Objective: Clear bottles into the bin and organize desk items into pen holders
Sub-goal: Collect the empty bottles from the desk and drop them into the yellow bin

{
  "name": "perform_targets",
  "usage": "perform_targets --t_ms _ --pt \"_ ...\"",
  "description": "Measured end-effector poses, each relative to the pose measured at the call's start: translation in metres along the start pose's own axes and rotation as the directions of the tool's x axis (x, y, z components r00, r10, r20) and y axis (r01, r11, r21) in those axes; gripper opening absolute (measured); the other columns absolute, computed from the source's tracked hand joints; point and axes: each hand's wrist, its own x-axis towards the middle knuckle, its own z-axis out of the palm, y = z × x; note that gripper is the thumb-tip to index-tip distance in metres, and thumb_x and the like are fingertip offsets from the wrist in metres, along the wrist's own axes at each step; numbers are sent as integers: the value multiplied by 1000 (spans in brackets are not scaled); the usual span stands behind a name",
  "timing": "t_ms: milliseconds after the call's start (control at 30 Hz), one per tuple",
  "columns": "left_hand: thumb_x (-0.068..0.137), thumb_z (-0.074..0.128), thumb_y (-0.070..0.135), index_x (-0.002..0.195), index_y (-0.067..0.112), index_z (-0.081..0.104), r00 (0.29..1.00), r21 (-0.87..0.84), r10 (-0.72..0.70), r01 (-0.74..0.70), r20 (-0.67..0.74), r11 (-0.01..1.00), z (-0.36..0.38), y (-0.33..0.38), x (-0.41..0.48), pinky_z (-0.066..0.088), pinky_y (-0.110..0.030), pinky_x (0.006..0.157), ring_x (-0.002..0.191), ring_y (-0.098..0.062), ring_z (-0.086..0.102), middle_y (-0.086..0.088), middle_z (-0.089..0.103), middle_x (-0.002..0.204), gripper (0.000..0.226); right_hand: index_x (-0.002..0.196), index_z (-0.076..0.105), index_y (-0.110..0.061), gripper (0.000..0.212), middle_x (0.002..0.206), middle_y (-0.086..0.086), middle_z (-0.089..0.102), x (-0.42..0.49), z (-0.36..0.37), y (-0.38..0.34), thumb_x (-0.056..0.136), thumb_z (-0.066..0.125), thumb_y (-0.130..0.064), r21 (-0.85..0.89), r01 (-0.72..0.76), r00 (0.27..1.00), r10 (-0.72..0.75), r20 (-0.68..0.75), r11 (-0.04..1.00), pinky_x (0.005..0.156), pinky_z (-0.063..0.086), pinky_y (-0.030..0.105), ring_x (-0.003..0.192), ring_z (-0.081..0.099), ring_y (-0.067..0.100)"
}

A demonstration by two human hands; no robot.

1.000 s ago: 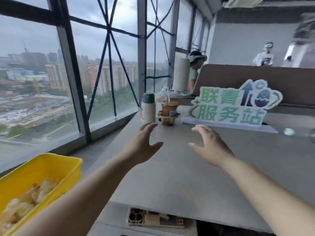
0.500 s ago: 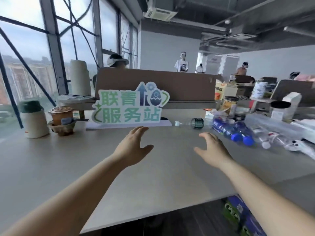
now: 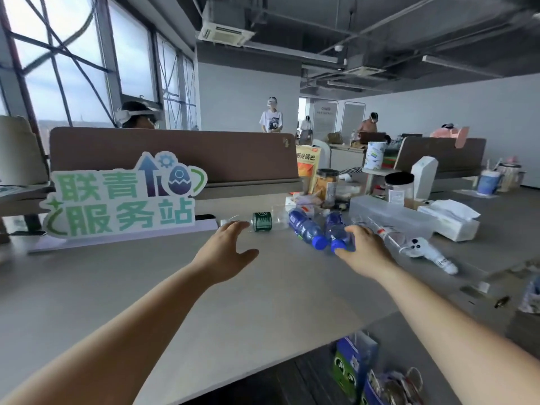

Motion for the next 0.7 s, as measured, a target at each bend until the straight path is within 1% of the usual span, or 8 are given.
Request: perform_targets --t_ms 133,200,367,467,633,700 --pt "88 63 38 143 18 38 1000 -6 15 -15 9 1000 29 21 17 31 -26 106 132 -20 39 -3 39 147 63 131 47 -11 58 137 9 48 7 -5 38 82 67 -35 -38 2 1000 -2 1 999 100 40 37 125 46 29" --pt "87 64 38 142 18 39 1000 -6 21 -21 22 1000 46 26 27 30 -26 106 132 -19 39 -2 39 147 64 131 46 -13 57 139 8 47 15 -5 54 83 67 -34 -56 -20 1000 21 10 998 100 41 38 125 45 30" --pt "85 67 35 142 19 38 998 -25 -3 5 61 1000 99 40 69 33 -30 107 133 -21 39 -4 37 148 66 133 46 -16 57 139 7 47 46 8 97 83 66 -34 -52 -70 998 70 -6 996 98 42 36 124 45 27" --pt "83 68 33 143 20 35 999 -42 -13 15 44 999 132 53 99 37 -33 105 131 -24 41 -5 38 146 70 134 47 -18 56 139 6 46 61 21 116 84 66 -34 -46 -80 996 79 -32 996 97 43 37 124 46 27" --pt "84 65 33 138 25 44 1000 -8 0 1 24 1000 174 67 139 44 -40 98 123 -28 44 -4 39 139 58 132 49 -21 55 140 4 43 81 41 131 82 68 -34 -51 -67 997 64 -49 996 94 44 36 123 46 29" --pt "86 62 36 138 28 42 999 39 -16 15 30 999 185 68 149 46 -41 95 122 -29 44 -2 36 139 56 129 52 -22 52 137 3 44 86 47 133 82 69 -33 -71 -47 997 42 -62 996 90 45 35 119 48 29"
